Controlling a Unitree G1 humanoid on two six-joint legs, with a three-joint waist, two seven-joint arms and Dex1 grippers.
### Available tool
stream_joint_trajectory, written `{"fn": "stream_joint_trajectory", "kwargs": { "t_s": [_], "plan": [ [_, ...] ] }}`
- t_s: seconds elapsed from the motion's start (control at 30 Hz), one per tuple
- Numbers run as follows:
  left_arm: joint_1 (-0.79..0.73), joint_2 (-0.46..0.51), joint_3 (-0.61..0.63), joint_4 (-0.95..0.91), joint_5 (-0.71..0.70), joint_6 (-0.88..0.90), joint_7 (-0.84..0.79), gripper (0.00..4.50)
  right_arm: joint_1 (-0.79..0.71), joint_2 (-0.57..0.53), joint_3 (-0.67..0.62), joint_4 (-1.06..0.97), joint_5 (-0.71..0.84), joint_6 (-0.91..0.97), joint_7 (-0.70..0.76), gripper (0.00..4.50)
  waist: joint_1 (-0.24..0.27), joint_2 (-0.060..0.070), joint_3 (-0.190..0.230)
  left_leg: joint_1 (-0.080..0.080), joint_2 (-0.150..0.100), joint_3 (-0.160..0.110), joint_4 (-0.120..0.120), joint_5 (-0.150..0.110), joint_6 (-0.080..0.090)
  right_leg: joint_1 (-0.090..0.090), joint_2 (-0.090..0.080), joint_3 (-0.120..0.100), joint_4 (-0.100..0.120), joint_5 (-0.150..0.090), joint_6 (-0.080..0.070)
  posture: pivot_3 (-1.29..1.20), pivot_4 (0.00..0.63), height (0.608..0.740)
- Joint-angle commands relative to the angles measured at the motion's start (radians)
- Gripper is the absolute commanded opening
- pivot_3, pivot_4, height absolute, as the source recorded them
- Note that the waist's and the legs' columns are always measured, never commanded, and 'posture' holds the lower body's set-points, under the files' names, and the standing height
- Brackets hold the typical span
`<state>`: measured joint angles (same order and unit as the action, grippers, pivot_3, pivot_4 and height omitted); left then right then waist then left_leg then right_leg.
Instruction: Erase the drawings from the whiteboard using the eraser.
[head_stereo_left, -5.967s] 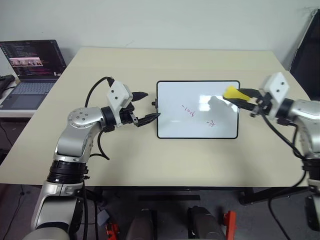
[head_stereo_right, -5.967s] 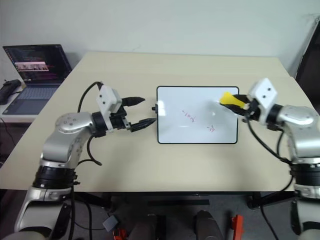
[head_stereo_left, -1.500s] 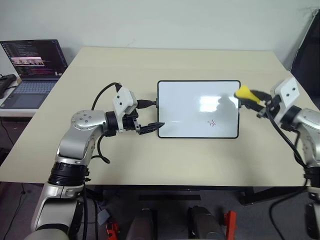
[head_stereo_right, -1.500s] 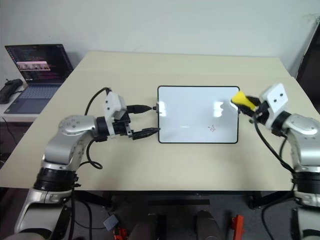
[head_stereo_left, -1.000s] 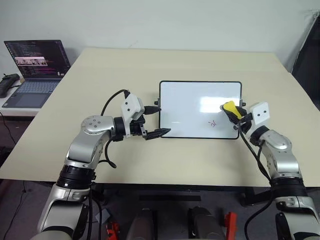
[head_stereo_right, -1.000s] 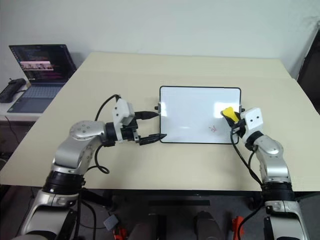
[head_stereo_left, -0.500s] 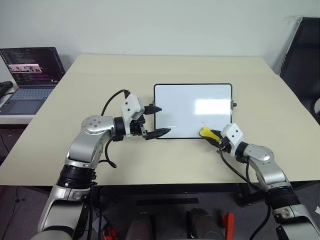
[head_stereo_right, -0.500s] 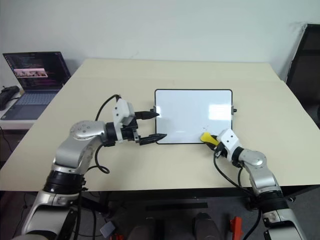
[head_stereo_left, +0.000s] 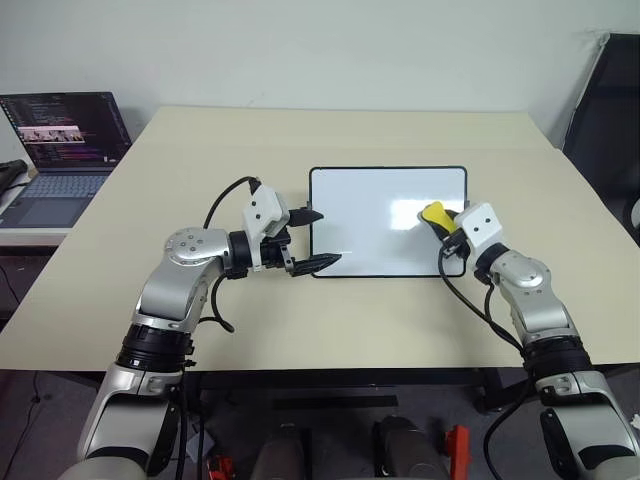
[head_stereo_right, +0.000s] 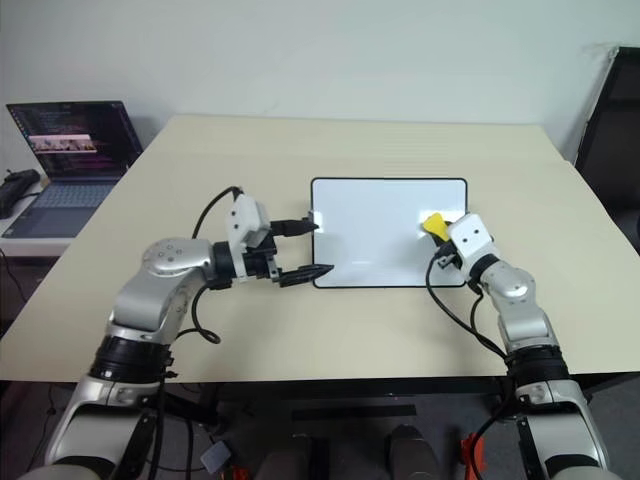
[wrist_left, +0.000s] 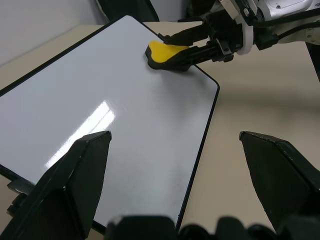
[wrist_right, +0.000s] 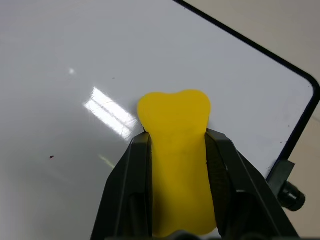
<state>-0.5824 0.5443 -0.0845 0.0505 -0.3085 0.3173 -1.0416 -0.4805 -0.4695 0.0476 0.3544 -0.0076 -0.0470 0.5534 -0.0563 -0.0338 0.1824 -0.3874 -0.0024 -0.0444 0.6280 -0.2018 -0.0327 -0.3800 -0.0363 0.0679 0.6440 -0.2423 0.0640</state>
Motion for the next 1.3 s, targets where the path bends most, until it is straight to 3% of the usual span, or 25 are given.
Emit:
{"fn": "stream_joint_trajectory", "kwargs": {
  "t_s": [0.03,0.13,0.23,0.33,0.53,0.67,0.83,1.1,1.3],
  "plan": [
    [-0.017,0.002,0.01,-0.015,-0.005,-0.019,-0.004,4.5,0.107,-0.004,0.1,-0.086,0.04,0.09,0.177,1.09,-0.002,0.0,0.0,0.0,0.0,0.0,0.0,0.0,0.0,0.0,0.0,0.0,0.0,0.0,0.0,0.0,0.15,0.74],
    [-0.016,0.0,0.008,-0.019,-0.007,-0.016,-0.003,4.5,0.157,-0.018,0.126,-0.182,0.071,0.144,0.254,1.09,-0.005,0.0,0.0,0.0,0.001,0.0,-0.001,0.0,0.0,-0.001,0.0,0.0,0.0,0.0,0.0,0.0,0.15,0.74],
    [-0.02,-0.005,0.002,-0.019,-0.007,-0.015,-0.005,4.5,0.146,-0.016,0.092,-0.198,0.076,0.16,0.22,1.09,0.0,0.0,0.0,-0.003,0.001,0.0,0.0,0.0,0.0,-0.004,0.0,0.001,0.001,0.0,0.0,0.0,0.15,0.74],
    [-0.034,-0.034,-0.02,-0.015,-0.008,-0.022,-0.006,4.5,0.124,-0.037,-0.046,-0.267,0.178,0.237,0.191,1.09,0.006,0.002,0.001,-0.01,0.0,-0.001,0.0,0.0,0.0,-0.009,0.0,-0.001,0.001,0.0,0.0,0.0,0.15,0.74],
    [-0.066,-0.155,-0.082,-0.005,0.002,-0.054,0.011,4.5,0.119,-0.149,-0.433,-0.43,0.527,0.473,0.172,1.09,0.036,0.004,0.004,-0.016,-0.003,-0.004,0.0,-0.002,-0.001,-0.012,-0.003,-0.004,-0.001,0.0,0.008,0.0,0.15,0.74],
    [-0.091,-0.255,-0.129,0.023,0.016,-0.068,0.029,4.5,0.163,-0.257,-0.59,-0.352,0.52,0.559,0.079,1.09,0.037,0.004,0.004,-0.017,-0.003,-0.006,-0.001,-0.004,0.0,-0.012,-0.002,-0.006,-0.002,-0.003,0.007,0.0,0.15,0.74],
    [-0.12,-0.372,-0.183,0.071,0.038,-0.081,0.049,4.5,0.218,-0.35,-0.542,-0.139,0.389,0.641,-0.029,1.09,0.044,0.004,0.004,-0.018,-0.004,-0.004,0.0,-0.004,0.0,-0.012,-0.003,-0.005,-0.003,-0.004,0.007,0.0,0.15,0.74],
    [-0.112,-0.38,-0.195,0.05,0.034,-0.061,0.036,4.5,0.13,-0.351,-0.47,0.04,0.333,0.625,-0.03,1.09,0.0,0.011,0.004,-0.016,-0.003,0.003,-0.001,-0.004,0.0,-0.015,-0.001,0.002,0.001,-0.003,0.009,0.0,0.15,0.74],
    [-0.104,-0.358,-0.186,0.03,0.031,-0.039,0.041,4.5,0.055,-0.364,-0.455,0.135,0.309,0.599,-0.036,2.97,0.003,0.011,0.004,-0.017,-0.004,0.003,0.0,-0.004,0.0,-0.015,-0.001,0.002,-0.001,-0.002,0.011,0.0,0.15,0.74]
  ]
}}
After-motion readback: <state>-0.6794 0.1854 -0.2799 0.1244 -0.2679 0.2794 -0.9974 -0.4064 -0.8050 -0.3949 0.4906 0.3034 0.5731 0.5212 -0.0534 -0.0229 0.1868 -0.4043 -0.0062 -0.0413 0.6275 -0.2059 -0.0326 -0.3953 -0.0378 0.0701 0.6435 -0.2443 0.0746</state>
